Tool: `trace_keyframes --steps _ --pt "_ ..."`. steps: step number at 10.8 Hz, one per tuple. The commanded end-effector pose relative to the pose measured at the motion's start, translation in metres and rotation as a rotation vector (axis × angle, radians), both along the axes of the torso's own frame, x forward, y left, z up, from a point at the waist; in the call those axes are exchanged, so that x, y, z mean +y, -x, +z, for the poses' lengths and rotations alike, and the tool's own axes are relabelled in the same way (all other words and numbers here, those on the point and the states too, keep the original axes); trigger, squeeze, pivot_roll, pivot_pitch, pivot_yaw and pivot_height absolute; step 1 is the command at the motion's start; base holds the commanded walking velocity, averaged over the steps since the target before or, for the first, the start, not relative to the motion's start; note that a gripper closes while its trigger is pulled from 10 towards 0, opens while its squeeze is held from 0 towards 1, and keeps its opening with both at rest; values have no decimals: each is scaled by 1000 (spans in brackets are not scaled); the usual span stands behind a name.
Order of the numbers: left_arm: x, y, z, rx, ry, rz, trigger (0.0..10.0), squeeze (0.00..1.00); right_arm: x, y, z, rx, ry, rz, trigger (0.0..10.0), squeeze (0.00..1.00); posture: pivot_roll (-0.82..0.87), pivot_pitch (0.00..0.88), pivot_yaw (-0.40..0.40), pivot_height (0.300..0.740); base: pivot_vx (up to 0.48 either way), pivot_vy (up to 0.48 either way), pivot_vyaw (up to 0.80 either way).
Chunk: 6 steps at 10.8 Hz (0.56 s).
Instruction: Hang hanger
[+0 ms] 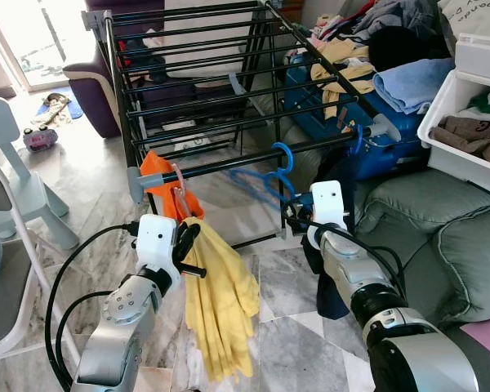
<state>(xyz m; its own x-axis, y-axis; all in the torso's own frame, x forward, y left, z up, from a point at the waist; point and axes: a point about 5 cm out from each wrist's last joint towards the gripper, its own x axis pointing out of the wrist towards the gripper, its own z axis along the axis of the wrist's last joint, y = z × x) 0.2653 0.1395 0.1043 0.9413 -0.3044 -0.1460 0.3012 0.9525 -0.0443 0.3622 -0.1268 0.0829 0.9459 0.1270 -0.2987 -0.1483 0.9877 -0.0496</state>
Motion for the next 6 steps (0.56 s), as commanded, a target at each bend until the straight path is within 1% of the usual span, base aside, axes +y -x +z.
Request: trace_keyframes --steps 1,3,4,5,6 --pt "-2 -3 4 -19 -4 -11 10000 0 -2 1 -1 2 -15 7 10000 0 -65 0 10 740 0 0 0" --pt "-3 -3 3 -11 -10 -16 10000 0 0 5 -8 49 -41 83 10000 0 -67 0 10 740 0 0 0" --pt "-3 -3 2 -8 -12 -18 10000 0 2 6 -9 54 -47 110 2824 0 -68 0 9 740 0 0 0" --pt "-3 -3 2 -7 -13 -20 10000 0 2 6 -9 56 -45 109 0 0 -66 0 9 740 0 0 0" --pt "-3 -4 2 -6 -15 -20 10000 0 3 5 -9 58 -52 115 0 0 -66 0 9 740 0 0 0"
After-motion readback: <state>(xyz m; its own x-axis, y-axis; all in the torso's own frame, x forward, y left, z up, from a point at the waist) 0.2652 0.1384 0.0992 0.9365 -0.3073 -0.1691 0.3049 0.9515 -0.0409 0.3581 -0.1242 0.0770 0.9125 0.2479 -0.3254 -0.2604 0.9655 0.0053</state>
